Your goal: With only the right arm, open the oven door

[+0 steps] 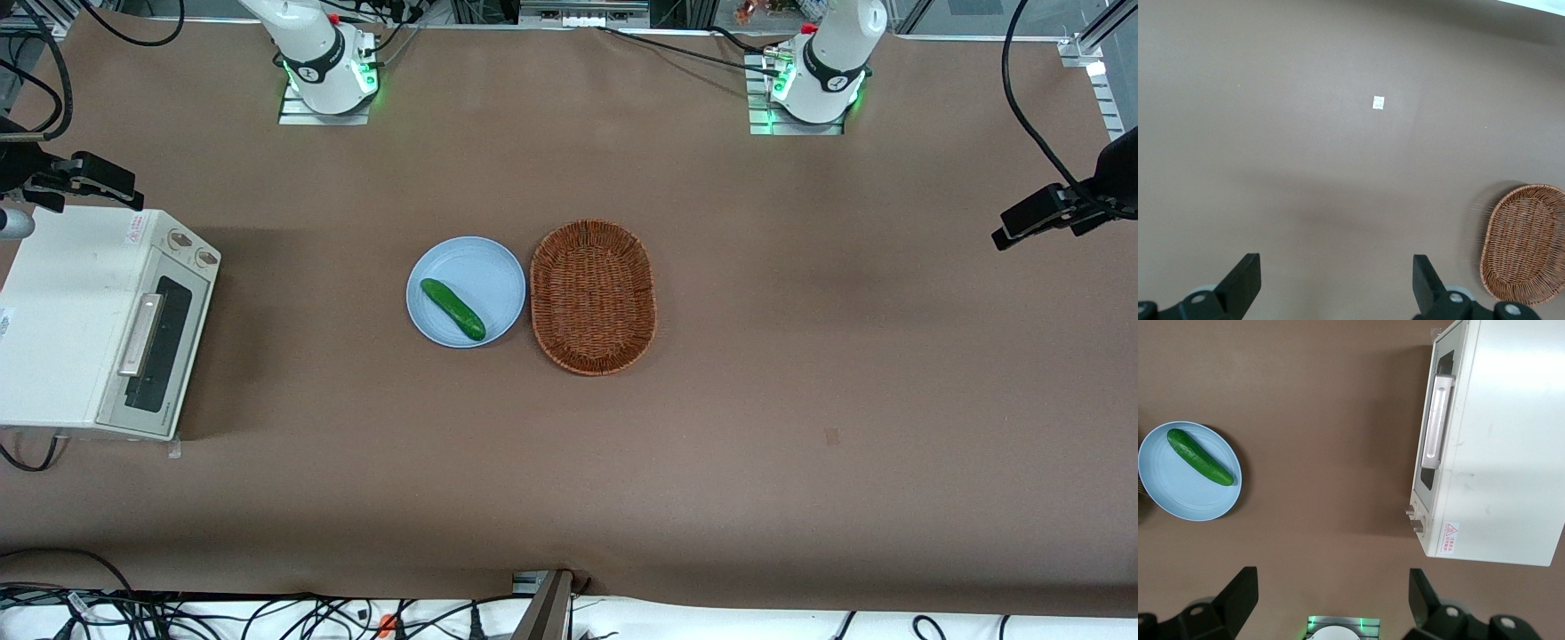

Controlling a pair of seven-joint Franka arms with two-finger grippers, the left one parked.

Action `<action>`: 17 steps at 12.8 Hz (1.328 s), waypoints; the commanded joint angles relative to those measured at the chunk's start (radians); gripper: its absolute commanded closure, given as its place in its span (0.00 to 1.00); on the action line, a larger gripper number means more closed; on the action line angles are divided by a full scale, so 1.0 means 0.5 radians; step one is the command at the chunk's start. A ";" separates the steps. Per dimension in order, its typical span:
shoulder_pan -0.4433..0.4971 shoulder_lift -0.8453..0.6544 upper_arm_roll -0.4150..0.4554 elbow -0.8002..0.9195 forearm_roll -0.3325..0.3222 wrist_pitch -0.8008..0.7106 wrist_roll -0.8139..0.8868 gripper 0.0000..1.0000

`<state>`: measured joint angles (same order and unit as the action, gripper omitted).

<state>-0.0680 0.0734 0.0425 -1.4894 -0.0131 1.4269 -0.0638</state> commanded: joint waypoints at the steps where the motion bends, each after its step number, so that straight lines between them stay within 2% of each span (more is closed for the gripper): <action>1: -0.024 -0.006 0.032 -0.006 0.023 -0.050 -0.001 0.00; 14: 0.007 -0.003 0.035 -0.012 0.014 -0.062 -0.001 0.00; 17: 0.029 0.028 0.035 -0.013 0.011 -0.141 0.002 0.01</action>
<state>-0.0598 0.0834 0.0540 -1.4905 -0.0131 1.3823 -0.0639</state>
